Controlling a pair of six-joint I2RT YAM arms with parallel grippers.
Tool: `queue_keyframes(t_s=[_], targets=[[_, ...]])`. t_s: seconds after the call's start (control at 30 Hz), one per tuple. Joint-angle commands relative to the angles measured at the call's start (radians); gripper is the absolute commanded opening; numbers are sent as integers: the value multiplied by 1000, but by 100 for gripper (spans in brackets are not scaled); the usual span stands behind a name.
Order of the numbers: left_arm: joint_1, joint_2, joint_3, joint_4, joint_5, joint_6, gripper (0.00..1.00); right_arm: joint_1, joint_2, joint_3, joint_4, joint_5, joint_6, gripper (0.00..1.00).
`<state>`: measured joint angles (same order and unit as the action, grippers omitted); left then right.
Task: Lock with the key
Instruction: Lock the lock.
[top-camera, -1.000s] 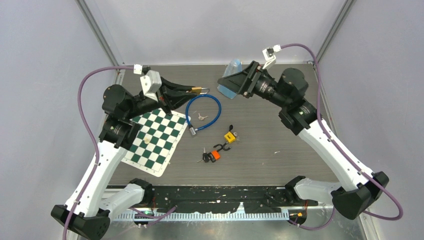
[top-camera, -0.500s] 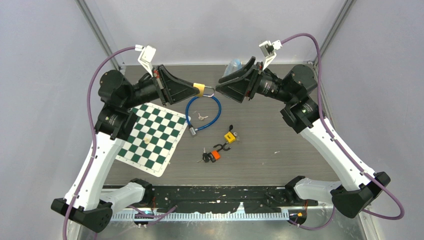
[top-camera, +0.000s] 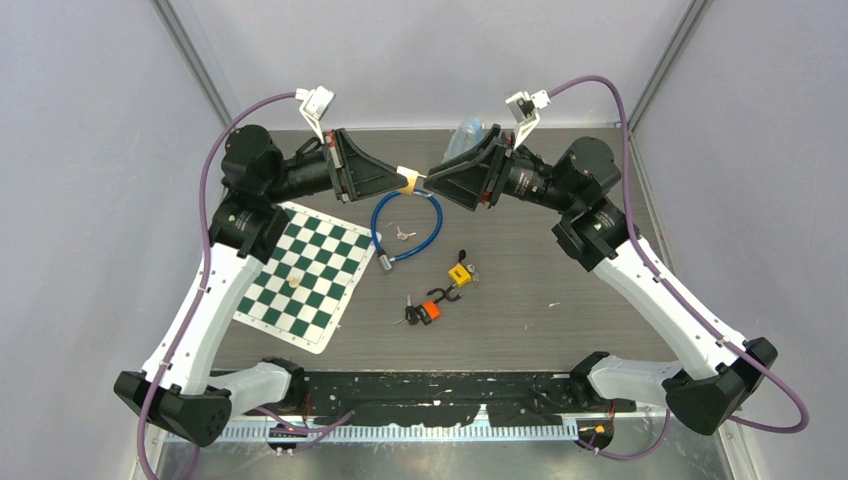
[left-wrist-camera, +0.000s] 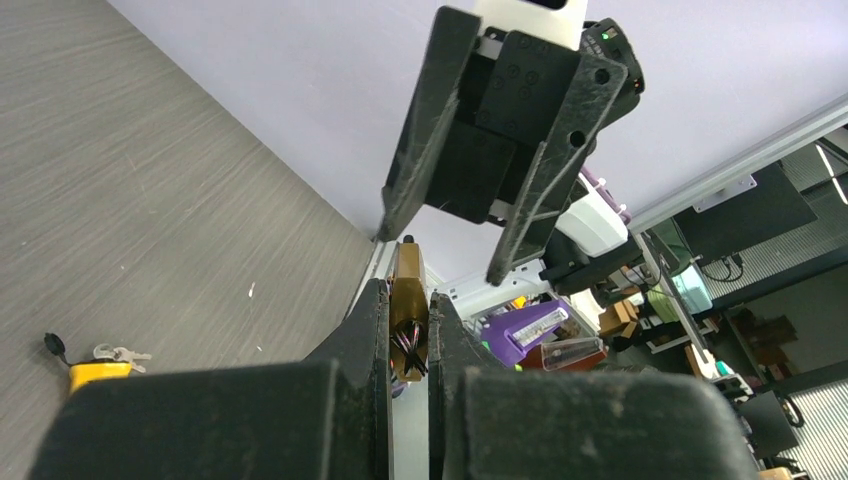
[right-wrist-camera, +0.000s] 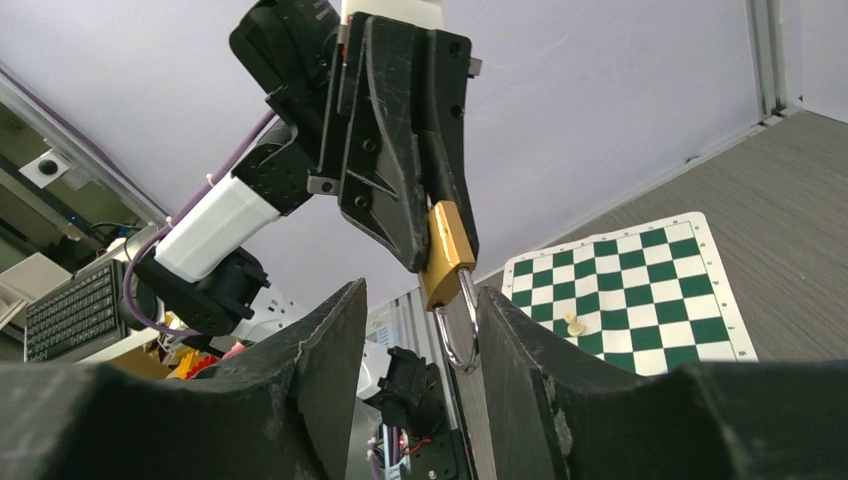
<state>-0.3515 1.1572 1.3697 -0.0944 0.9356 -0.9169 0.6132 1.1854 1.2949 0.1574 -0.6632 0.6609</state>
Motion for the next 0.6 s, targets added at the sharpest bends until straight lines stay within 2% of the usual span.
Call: queue_keyframes(t_s=[0.0,0.03,0.13,0.27,0.43,0.57], targets=[[14,-12,33,85,38,-4,0,6,-14,-6,-29,63,-9,57],[14,-11,32,88,43,-3,0,6,-23,-12,-35,88,-16,61],[16,-12,33,88,53,-1,0,6,-40,-27,-41,132,-29,65],[16,-12,32,88,48,-8,0,6,-28,-21,-45,105,-19,46],[16,-15,26,119,35,-10,0,7,-29,-43,16,75,23,32],[16,-16,17,131,23,-19,0,6,-33,-57,55,59,54,16]])
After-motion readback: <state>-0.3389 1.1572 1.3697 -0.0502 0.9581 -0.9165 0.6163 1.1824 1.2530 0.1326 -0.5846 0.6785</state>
